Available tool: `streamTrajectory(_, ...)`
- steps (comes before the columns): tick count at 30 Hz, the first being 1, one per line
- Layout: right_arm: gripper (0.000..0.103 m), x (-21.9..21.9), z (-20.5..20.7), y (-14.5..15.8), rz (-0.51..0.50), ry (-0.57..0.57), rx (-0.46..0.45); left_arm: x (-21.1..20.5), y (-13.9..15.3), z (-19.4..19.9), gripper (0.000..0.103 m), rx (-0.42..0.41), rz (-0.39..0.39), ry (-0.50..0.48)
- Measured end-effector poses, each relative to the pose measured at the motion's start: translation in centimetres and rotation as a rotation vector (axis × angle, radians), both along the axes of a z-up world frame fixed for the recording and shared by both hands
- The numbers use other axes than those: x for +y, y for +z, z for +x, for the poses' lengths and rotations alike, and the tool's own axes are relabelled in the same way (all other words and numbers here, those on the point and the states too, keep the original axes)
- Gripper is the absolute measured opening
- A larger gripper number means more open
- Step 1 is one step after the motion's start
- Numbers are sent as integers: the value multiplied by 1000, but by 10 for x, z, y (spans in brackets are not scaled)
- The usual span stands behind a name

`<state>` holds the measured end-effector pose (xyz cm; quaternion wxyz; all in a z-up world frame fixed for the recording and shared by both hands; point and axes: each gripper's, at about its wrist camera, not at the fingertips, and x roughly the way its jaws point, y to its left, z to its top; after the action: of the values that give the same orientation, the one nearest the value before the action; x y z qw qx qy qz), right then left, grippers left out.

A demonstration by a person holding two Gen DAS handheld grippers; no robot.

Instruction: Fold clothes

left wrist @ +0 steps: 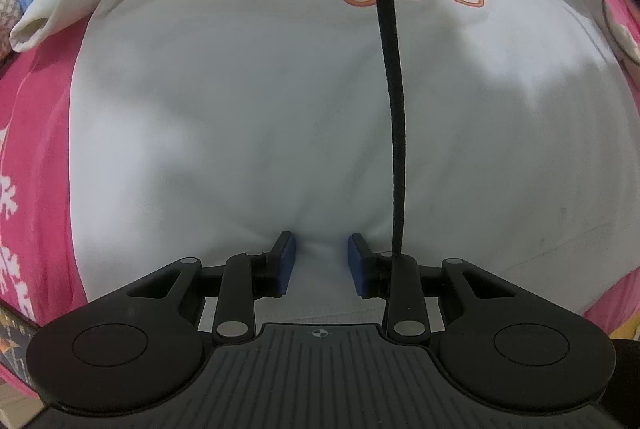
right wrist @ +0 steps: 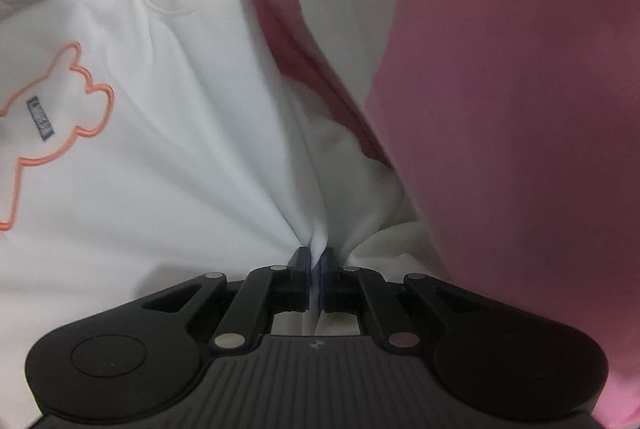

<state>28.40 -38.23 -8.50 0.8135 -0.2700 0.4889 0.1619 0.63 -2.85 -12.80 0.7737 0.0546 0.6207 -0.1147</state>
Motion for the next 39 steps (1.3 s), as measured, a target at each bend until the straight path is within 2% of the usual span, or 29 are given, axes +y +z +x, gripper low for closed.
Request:
streamTrajectory(2, 7, -2, -4, 7, 6, -15, -9, 0, 0, 0, 30, 0, 3, 1)
streamTrajectory(3, 17, -4, -6, 13, 12, -24, -11, 0, 0, 0, 30, 0, 4, 1)
streamTrajectory(6, 32, -11, -22, 39, 12, -38, -37, 0, 0, 1, 30, 1, 7, 1)
streamTrajectory(7, 33, -14, -35, 49, 26, -33, -36, 0, 0, 1, 30, 0, 7, 2)
streamTrajectory(11, 33, -25, -89, 86, 85, -10, -25, -1, 1, 0, 30, -4, 8, 1)
streamTrajectory(12, 30, -25, -107, 87, 115, 22, 20, -1, 1, -1, 30, -6, 8, 0)
streamTrajectory(14, 28, -15, -141, 78, 116, 120, 101, -1, 1, -1, 30, -10, 9, -3)
streamTrajectory(15, 23, -11, -156, 68, 107, 157, 136, -2, 1, -2, 30, -12, 11, -5)
streamTrajectory(18, 20, -9, -180, 39, 39, 192, 179, -3, 3, -2, 30, -16, 14, -8)
streamTrajectory(26, 19, -7, -164, 66, 91, 1, 116, -7, 6, -5, 31, -32, 25, -17)
streamTrajectory(28, 19, 31, -172, 70, 163, 156, 129, -8, 7, -5, 31, -31, 28, -10)
streamTrajectory(32, 19, 109, -157, 48, 259, 376, 137, -12, 13, -7, 32, -49, 42, 15)
streamTrajectory(35, 19, 153, -126, 24, 319, 459, 150, -22, 19, -7, 33, -78, 41, 24)
streamTrajectory(36, 19, 166, -114, 12, 306, 475, 148, -18, 19, -10, 33, -81, 39, 19)
streamTrajectory(39, 15, 181, -65, -14, 267, 422, 115, -19, 19, -23, 33, -90, 43, 17)
